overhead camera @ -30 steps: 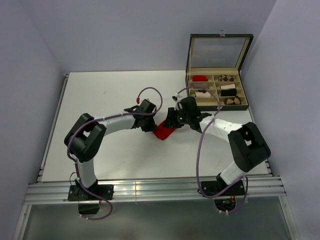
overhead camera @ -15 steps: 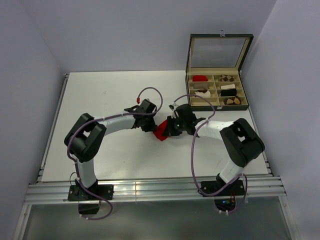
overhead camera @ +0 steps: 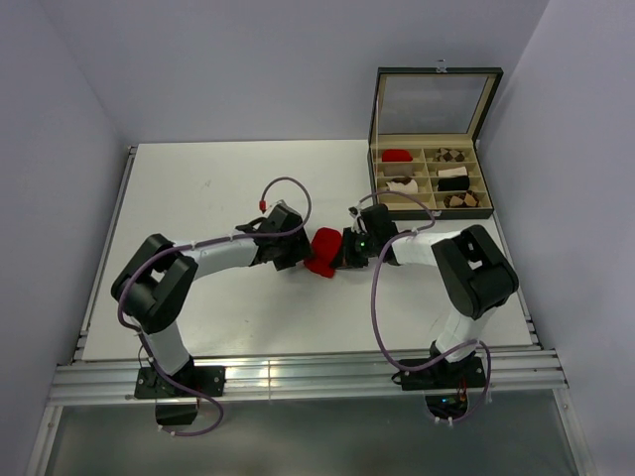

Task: Roll the socks
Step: Roll the sock at the center of the board.

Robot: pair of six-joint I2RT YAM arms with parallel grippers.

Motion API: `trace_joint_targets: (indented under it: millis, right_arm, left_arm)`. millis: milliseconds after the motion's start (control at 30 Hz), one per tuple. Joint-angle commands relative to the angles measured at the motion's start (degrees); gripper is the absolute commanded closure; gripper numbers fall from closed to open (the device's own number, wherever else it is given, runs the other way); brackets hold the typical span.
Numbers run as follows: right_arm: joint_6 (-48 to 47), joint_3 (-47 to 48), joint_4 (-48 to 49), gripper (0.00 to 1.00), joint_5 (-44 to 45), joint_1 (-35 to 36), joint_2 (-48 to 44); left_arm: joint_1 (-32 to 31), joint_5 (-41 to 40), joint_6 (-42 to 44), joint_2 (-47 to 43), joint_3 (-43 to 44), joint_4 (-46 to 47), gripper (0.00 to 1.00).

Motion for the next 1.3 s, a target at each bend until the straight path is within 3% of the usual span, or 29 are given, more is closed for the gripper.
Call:
trace_joint_targets:
  millis: [0, 267, 567, 733, 833, 867, 967, 1133, 1267]
  right_arm:
    - [-1.0, -1.1, -7.1, 1.00, 3.8, -1.3, 4.0]
    - [-2.3, 1.0, -8.3, 1.00, 4.2, -1.3, 4.1]
    - [-3.3, 2.0, -8.6, 1.00, 5.5, 0.6, 3.0]
    - [-4.2, 1.9, -7.8, 1.00, 6.1, 2.1, 0.1]
    - [-6.5, 1.4, -6.9, 0.84, 7.5, 3.0, -4.7]
    - [-8.3, 1.2, -6.9, 0.74, 9.8, 3.9, -6.2]
    - [-12.9, 1.5, -7.5, 0.62, 14.7, 5.8, -11.8]
    - [-21.0, 1.3, -6.1, 0.50, 21.5, 11.8, -17.8]
    - [-23.5, 1.5, -5.6, 0.49, 22.6, 15.2, -17.1]
  left_arm:
    - [-0.2, 1.3, -3.0, -3.2, -1.3, 4.6, 0.34]
    - [-0.1, 2.1, -5.1, -3.7, -3.4, 6.5, 0.35]
    - [-0.2, 2.6, -6.0, 1.3, -2.9, 4.7, 0.55]
    - [-0.2, 2.2, -4.7, 4.1, -1.6, 2.5, 0.73]
    - [-0.2, 2.2, -3.2, 5.5, -0.5, 1.0, 0.79]
    - [-0.2, 2.2, -2.8, 5.8, -0.4, 0.6, 0.79]
    - [-0.2, 2.1, -1.4, 6.5, 0.4, -0.4, 0.79]
    - [-0.2, 2.0, 0.9, 6.9, 1.9, -1.2, 0.80]
    - [-0.2, 2.3, 2.0, 7.2, 3.0, -1.7, 0.79]
